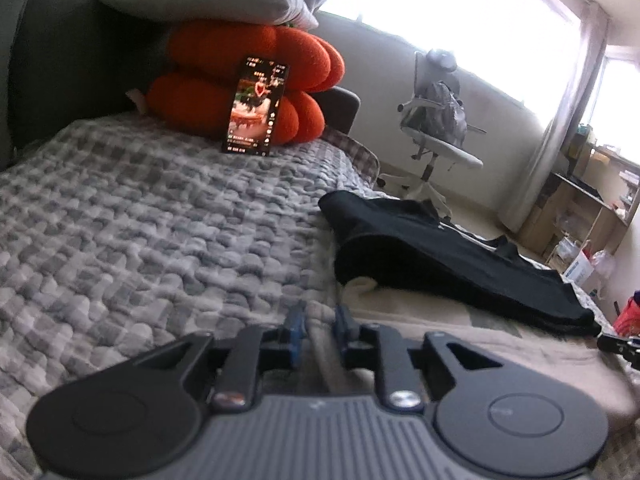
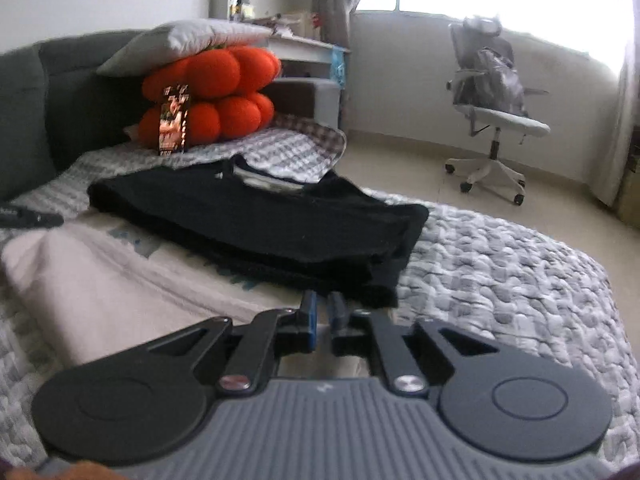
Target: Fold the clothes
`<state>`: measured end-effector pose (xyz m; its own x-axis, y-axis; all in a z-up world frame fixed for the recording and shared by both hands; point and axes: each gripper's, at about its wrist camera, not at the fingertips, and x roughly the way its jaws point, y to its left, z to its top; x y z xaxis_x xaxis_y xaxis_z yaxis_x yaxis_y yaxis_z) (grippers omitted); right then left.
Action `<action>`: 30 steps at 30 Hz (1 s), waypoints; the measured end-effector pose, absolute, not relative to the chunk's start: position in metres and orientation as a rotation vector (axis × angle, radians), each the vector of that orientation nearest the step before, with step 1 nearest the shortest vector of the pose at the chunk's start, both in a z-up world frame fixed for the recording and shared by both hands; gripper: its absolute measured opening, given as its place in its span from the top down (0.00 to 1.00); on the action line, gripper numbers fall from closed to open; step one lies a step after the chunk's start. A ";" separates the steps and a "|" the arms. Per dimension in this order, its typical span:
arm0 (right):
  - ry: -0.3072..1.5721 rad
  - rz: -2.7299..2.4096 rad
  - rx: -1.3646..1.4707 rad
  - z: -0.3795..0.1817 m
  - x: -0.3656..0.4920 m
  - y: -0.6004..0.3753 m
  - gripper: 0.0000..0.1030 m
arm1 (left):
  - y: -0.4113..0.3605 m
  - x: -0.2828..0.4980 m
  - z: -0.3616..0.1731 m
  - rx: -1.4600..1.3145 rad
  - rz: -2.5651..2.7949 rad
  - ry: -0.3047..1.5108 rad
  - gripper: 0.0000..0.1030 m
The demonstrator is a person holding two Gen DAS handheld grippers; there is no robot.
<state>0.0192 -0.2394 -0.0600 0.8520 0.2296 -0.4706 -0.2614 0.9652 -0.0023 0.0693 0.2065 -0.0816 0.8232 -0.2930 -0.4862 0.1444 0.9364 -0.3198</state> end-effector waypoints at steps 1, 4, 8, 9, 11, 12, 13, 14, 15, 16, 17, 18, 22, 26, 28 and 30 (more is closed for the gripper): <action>0.481 0.254 -0.048 -0.058 0.018 -0.242 0.78 | 0.209 0.070 -0.082 -0.289 -0.233 0.564 0.70; 0.496 0.228 0.021 -0.055 0.017 -0.253 0.43 | 0.215 0.072 -0.082 -0.332 -0.246 0.579 0.67; 0.533 0.232 0.074 -0.057 0.019 -0.261 0.43 | 0.213 0.073 -0.081 -0.321 -0.247 0.583 0.68; 0.543 0.239 0.080 -0.058 0.019 -0.260 0.45 | 0.211 0.073 -0.080 -0.315 -0.246 0.583 0.68; 0.560 0.247 0.086 -0.062 0.020 -0.258 0.58 | 0.209 0.073 -0.079 -0.301 -0.246 0.580 0.74; 0.562 0.240 0.079 -0.062 0.020 -0.257 0.68 | 0.208 0.072 -0.078 -0.293 -0.248 0.576 0.80; 0.559 0.231 0.068 -0.063 0.020 -0.256 0.78 | 0.206 0.072 -0.077 -0.286 -0.250 0.573 0.83; 0.550 0.223 0.057 -0.062 0.019 -0.255 0.83 | 0.204 0.070 -0.076 -0.273 -0.249 0.565 0.88; 0.539 0.221 0.052 -0.062 0.017 -0.255 0.86 | 0.203 0.069 -0.074 -0.258 -0.242 0.554 0.97; 0.528 0.219 0.047 -0.061 0.016 -0.255 0.89 | 0.201 0.068 -0.073 -0.242 -0.233 0.542 0.99; 0.516 0.217 0.043 -0.060 0.014 -0.254 0.89 | 0.200 0.066 -0.071 -0.231 -0.224 0.527 0.99; 0.503 0.212 0.032 -0.059 0.012 -0.254 0.89 | 0.200 0.064 -0.069 -0.221 -0.215 0.512 1.00; 0.447 0.190 -0.009 -0.055 0.003 -0.250 0.90 | 0.203 0.059 -0.063 -0.225 -0.212 0.468 1.00; 0.432 0.187 -0.048 -0.051 0.002 -0.246 0.90 | 0.202 0.061 -0.060 -0.212 -0.218 0.472 1.00; 0.437 0.188 -0.063 -0.051 0.003 -0.244 0.90 | 0.202 0.063 -0.061 -0.217 -0.233 0.499 1.00; 0.455 0.192 -0.061 -0.053 0.006 -0.243 0.90 | 0.205 0.066 -0.064 -0.252 -0.231 0.523 0.95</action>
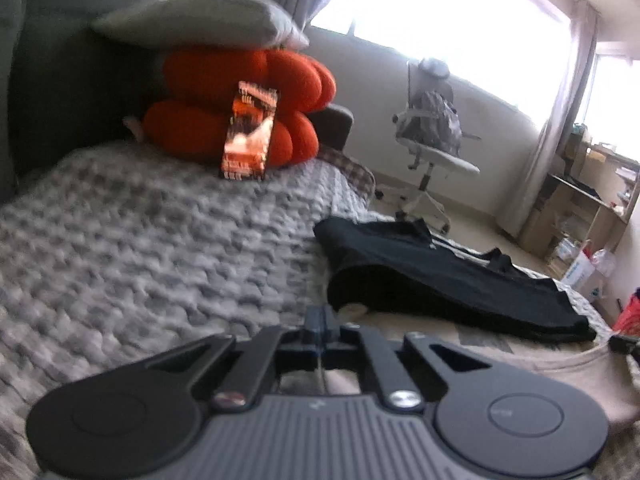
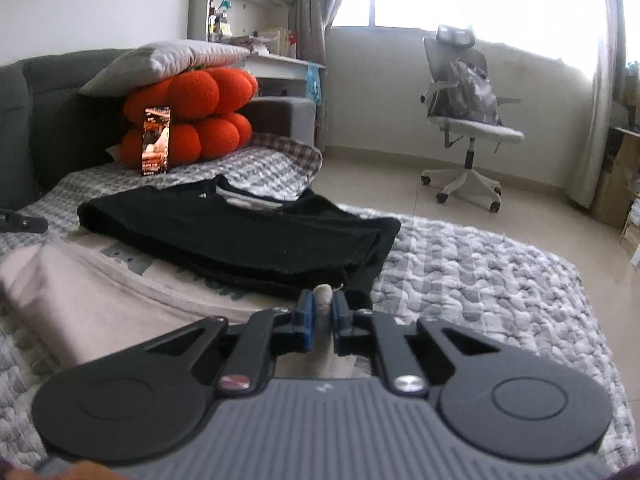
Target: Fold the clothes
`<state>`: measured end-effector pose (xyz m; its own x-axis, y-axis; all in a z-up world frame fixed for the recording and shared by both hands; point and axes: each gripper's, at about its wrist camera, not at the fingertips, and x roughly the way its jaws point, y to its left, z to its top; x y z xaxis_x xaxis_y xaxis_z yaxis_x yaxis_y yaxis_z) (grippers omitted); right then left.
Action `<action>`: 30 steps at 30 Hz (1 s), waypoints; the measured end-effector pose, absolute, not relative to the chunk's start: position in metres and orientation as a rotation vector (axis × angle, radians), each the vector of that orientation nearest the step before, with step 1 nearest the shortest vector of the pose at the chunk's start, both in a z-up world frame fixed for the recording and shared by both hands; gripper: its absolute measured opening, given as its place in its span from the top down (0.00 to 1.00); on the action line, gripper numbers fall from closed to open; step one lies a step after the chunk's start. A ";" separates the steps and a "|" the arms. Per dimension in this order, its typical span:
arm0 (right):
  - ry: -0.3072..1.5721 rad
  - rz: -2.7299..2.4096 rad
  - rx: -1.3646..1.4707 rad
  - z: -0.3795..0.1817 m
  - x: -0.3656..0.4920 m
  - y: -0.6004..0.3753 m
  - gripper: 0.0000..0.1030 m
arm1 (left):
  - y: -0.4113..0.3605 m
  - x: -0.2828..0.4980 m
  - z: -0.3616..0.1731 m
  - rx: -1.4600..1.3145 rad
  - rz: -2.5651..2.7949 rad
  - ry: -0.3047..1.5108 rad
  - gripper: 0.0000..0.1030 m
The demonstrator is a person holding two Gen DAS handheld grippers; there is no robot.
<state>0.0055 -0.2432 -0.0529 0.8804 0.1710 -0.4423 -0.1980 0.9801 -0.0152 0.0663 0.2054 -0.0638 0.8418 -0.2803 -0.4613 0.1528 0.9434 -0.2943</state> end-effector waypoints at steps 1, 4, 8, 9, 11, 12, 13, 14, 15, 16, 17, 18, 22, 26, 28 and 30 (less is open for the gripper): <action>0.462 0.190 -0.055 -0.054 0.007 -0.244 0.89 | 0.207 0.068 -0.065 -0.264 -0.233 0.533 0.93; 0.479 0.183 -0.038 -0.057 0.009 -0.246 0.82 | 0.210 0.072 -0.069 -0.283 -0.235 0.569 0.68; 0.502 0.169 0.005 -0.058 0.012 -0.251 0.67 | 0.206 0.075 -0.073 -0.284 -0.264 0.596 0.67; 0.502 0.170 0.020 -0.058 0.012 -0.252 0.64 | 0.205 0.076 -0.073 -0.279 -0.267 0.598 0.67; 0.507 0.179 0.027 -0.059 0.013 -0.252 0.64 | 0.200 0.076 -0.073 -0.259 -0.273 0.599 0.78; 0.508 0.182 0.027 -0.059 0.013 -0.252 0.64 | 0.197 0.075 -0.073 -0.245 -0.276 0.596 0.83; 0.514 0.187 0.018 -0.060 0.014 -0.250 0.68 | 0.193 0.073 -0.072 -0.223 -0.270 0.583 0.84; 0.514 0.192 0.003 -0.061 0.013 -0.248 0.73 | 0.190 0.070 -0.071 -0.199 -0.263 0.569 0.86; 0.508 0.195 -0.019 -0.062 0.012 -0.245 0.83 | 0.187 0.067 -0.070 -0.176 -0.256 0.555 0.87; 0.493 0.192 -0.048 -0.062 0.009 -0.241 0.85 | 0.184 0.065 -0.069 -0.153 -0.249 0.540 0.87; 0.479 0.189 -0.077 -0.062 0.007 -0.238 0.86 | 0.180 0.062 -0.068 -0.130 -0.242 0.526 0.87; 0.463 0.189 -0.094 -0.061 0.004 -0.236 0.90 | 0.179 0.060 -0.066 -0.119 -0.238 0.513 0.88; 0.404 0.183 -0.158 -0.057 -0.003 -0.230 0.91 | 0.177 0.051 -0.060 -0.092 -0.224 0.462 0.88; 0.362 0.177 -0.179 -0.052 -0.008 -0.229 0.91 | 0.177 0.044 -0.054 -0.089 -0.218 0.413 0.88; 0.345 0.170 -0.183 -0.050 -0.010 -0.229 0.91 | 0.176 0.041 -0.050 -0.088 -0.218 0.392 0.89; 0.328 0.162 -0.181 -0.047 -0.010 -0.230 0.91 | 0.175 0.040 -0.047 -0.085 -0.214 0.376 0.89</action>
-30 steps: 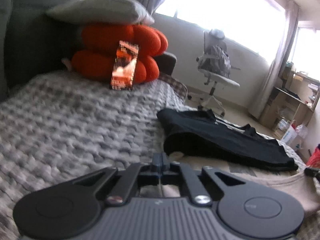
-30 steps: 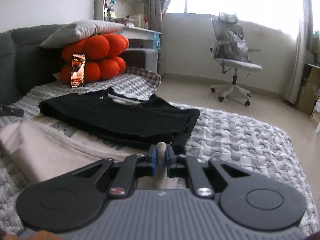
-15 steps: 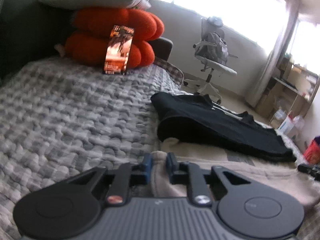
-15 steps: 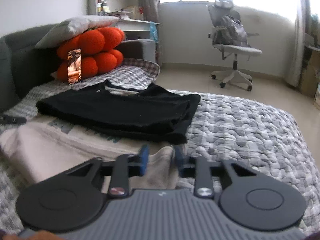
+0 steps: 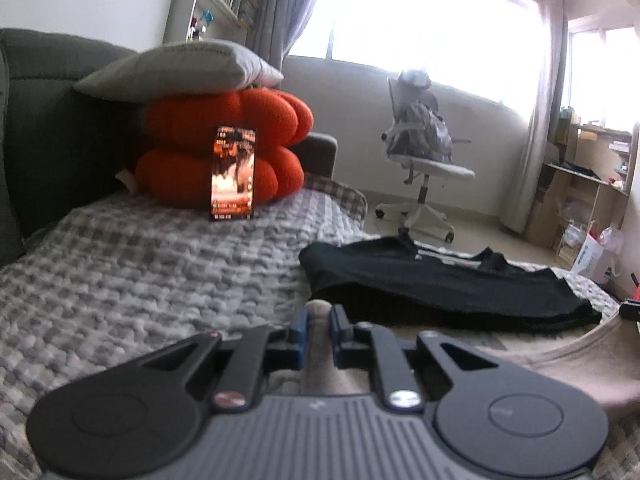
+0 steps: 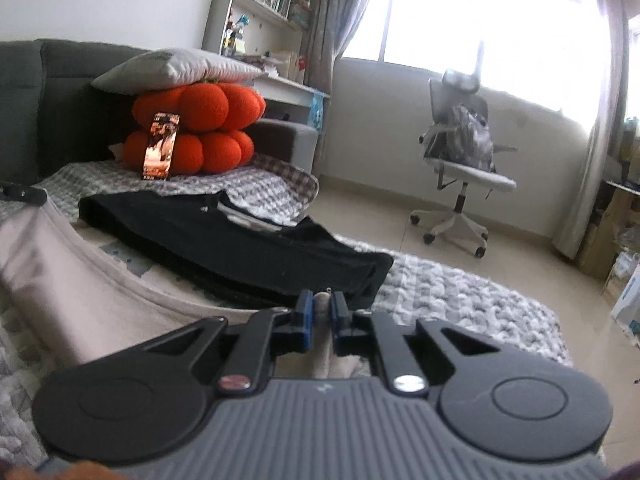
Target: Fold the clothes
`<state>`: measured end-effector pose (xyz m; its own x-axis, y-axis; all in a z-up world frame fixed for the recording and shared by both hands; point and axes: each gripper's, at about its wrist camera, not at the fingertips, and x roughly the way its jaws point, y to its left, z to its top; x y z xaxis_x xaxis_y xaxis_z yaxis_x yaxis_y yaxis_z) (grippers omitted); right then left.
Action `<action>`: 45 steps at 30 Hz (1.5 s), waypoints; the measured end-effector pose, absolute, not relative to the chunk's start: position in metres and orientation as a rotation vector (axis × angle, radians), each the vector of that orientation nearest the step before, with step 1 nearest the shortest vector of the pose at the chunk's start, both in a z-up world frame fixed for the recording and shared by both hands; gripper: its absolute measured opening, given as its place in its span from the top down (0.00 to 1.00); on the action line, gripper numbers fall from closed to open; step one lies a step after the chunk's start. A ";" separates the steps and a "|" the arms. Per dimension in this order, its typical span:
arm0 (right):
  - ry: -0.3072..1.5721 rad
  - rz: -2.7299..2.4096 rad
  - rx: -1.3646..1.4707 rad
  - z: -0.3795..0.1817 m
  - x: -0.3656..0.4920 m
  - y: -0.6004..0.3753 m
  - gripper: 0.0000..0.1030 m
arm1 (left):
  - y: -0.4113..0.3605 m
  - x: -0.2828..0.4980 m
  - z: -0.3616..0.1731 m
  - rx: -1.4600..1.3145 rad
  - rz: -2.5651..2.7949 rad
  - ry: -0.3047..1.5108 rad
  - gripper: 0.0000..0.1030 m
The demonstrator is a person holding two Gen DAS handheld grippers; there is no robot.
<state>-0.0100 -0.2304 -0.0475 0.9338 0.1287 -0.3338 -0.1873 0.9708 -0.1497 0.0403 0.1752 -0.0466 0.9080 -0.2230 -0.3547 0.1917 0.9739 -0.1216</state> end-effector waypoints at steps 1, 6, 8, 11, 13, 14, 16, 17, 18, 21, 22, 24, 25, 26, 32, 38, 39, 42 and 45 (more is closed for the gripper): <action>0.321 0.160 -0.180 -0.046 -0.010 -0.231 0.91 | 0.175 0.040 -0.045 -0.084 -0.214 0.368 0.89; 0.307 0.144 -0.184 -0.043 -0.005 -0.233 0.91 | 0.173 0.047 -0.040 -0.080 -0.215 0.352 0.89; 0.311 0.139 -0.185 -0.043 -0.001 -0.234 0.91 | 0.172 0.053 -0.041 -0.073 -0.217 0.359 0.89; 0.323 0.131 -0.183 -0.044 0.006 -0.235 0.91 | 0.170 0.063 -0.043 -0.069 -0.220 0.376 0.89; 0.335 0.125 -0.179 -0.046 0.010 -0.236 0.91 | 0.171 0.071 -0.048 -0.078 -0.220 0.402 0.89; 0.345 0.122 -0.174 -0.048 0.013 -0.237 0.91 | 0.171 0.075 -0.051 -0.078 -0.217 0.416 0.89; 0.373 0.118 -0.165 -0.051 0.019 -0.239 0.91 | 0.170 0.082 -0.057 -0.072 -0.212 0.447 0.89; 0.390 0.117 -0.160 -0.053 0.022 -0.240 0.91 | 0.169 0.086 -0.061 -0.067 -0.211 0.466 0.89; 0.412 0.118 -0.150 -0.055 0.025 -0.241 0.91 | 0.169 0.089 -0.065 -0.063 -0.210 0.485 0.89; 0.471 0.118 -0.124 -0.062 0.031 -0.243 0.91 | 0.168 0.095 -0.073 -0.056 -0.212 0.532 0.89; 0.481 0.118 -0.118 -0.063 0.032 -0.243 0.91 | 0.168 0.096 -0.074 -0.059 -0.213 0.540 0.88; 0.495 0.121 -0.109 -0.064 0.032 -0.244 0.91 | 0.170 0.098 -0.074 -0.069 -0.217 0.555 0.87; 0.499 0.123 -0.107 -0.064 0.032 -0.244 0.91 | 0.172 0.099 -0.074 -0.078 -0.215 0.558 0.86; 0.501 0.123 -0.104 -0.063 0.032 -0.244 0.91 | 0.173 0.099 -0.074 -0.088 -0.213 0.561 0.85; 0.521 0.130 -0.060 -0.055 0.026 -0.249 0.72 | 0.187 0.095 -0.067 -0.158 -0.199 0.595 0.60; 0.569 0.149 0.038 -0.041 0.014 -0.268 0.53 | 0.206 0.079 -0.057 -0.255 -0.231 0.649 0.56; 0.581 0.157 0.064 -0.040 0.012 -0.270 0.53 | 0.208 0.076 -0.056 -0.269 -0.237 0.654 0.55; 0.610 0.187 0.124 -0.037 0.006 -0.274 0.53 | 0.214 0.068 -0.053 -0.306 -0.252 0.679 0.54; 0.643 0.216 0.169 -0.034 0.001 -0.276 0.53 | 0.216 0.061 -0.051 -0.320 -0.261 0.711 0.53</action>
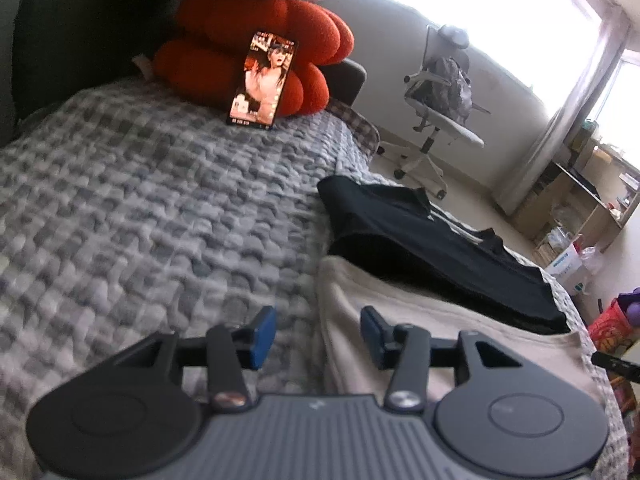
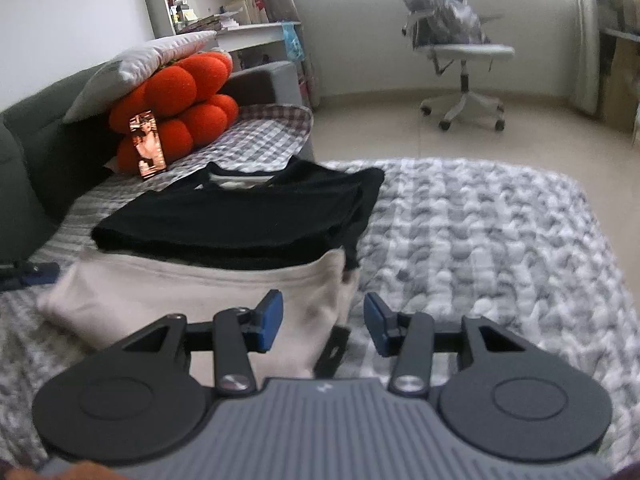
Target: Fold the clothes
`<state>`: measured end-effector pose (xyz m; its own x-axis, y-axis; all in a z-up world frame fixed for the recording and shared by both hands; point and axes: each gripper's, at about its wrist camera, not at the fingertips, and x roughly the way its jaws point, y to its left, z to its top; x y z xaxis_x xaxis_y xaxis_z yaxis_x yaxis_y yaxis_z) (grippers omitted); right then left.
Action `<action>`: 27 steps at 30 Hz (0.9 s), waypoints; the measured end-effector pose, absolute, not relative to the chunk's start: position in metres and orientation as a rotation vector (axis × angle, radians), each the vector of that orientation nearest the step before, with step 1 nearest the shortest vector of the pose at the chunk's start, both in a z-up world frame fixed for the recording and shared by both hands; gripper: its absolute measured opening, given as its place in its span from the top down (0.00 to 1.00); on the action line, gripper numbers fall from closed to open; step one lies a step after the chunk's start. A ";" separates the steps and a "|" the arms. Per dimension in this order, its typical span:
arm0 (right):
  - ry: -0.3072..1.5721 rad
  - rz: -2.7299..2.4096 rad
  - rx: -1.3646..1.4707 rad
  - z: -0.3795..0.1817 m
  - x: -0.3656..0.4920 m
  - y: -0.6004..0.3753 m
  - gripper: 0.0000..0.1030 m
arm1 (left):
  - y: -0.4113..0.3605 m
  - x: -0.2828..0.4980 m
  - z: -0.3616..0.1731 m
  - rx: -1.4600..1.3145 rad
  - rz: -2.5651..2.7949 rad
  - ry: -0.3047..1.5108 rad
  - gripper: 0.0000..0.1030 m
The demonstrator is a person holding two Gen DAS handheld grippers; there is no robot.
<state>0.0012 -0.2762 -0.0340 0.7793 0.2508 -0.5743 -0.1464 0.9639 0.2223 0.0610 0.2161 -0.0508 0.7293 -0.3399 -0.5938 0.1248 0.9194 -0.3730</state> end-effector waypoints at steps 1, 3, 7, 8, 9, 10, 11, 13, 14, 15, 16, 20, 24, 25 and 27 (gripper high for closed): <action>0.653 0.222 0.176 -0.034 0.000 -0.275 0.53 | 0.216 0.059 -0.050 -0.322 -0.263 0.718 0.53; 0.672 0.236 0.190 -0.033 -0.002 -0.274 0.53 | 0.216 0.055 -0.048 -0.326 -0.266 0.734 0.53; 0.707 0.262 0.219 -0.035 -0.005 -0.274 0.53 | 0.219 0.046 -0.048 -0.344 -0.259 0.766 0.53; 0.716 0.268 0.227 -0.036 -0.006 -0.274 0.53 | 0.220 0.043 -0.048 -0.354 -0.256 0.772 0.53; 0.726 0.274 0.235 -0.037 -0.006 -0.274 0.53 | 0.221 0.041 -0.049 -0.367 -0.258 0.779 0.53; 0.732 0.277 0.235 -0.039 -0.007 -0.273 0.53 | 0.222 0.040 -0.050 -0.383 -0.263 0.788 0.53; 0.739 0.279 0.236 -0.040 -0.008 -0.273 0.53 | 0.222 0.038 -0.051 -0.396 -0.267 0.794 0.53; 0.745 0.286 0.236 -0.042 -0.008 -0.270 0.53 | 0.221 0.038 -0.053 -0.414 -0.278 0.803 0.54; 0.746 0.289 0.236 -0.042 -0.009 -0.269 0.53 | 0.221 0.038 -0.054 -0.423 -0.283 0.808 0.55; 0.745 0.294 0.236 -0.042 -0.008 -0.268 0.53 | 0.219 0.038 -0.055 -0.422 -0.282 0.811 0.55; 0.743 0.298 0.237 -0.042 -0.008 -0.268 0.53 | 0.217 0.038 -0.057 -0.419 -0.278 0.815 0.56; 0.746 0.311 0.250 -0.045 -0.005 -0.266 0.53 | 0.209 0.041 -0.064 -0.407 -0.266 0.822 0.73; 0.738 0.291 0.207 -0.047 -0.005 -0.262 0.84 | 0.206 0.040 -0.064 -0.393 -0.234 0.793 0.92; 0.737 0.282 0.197 -0.048 -0.005 -0.262 0.93 | 0.206 0.038 -0.062 -0.392 -0.227 0.780 0.93; 0.719 0.268 0.209 -0.044 -0.007 -0.267 0.96 | 0.206 0.033 -0.056 -0.377 -0.218 0.744 0.95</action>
<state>-0.0071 -0.2669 -0.0442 0.7205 0.3119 -0.6193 -0.1692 0.9452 0.2791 0.0332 0.2058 -0.0563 0.7176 -0.3236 -0.6167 0.0601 0.9110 -0.4081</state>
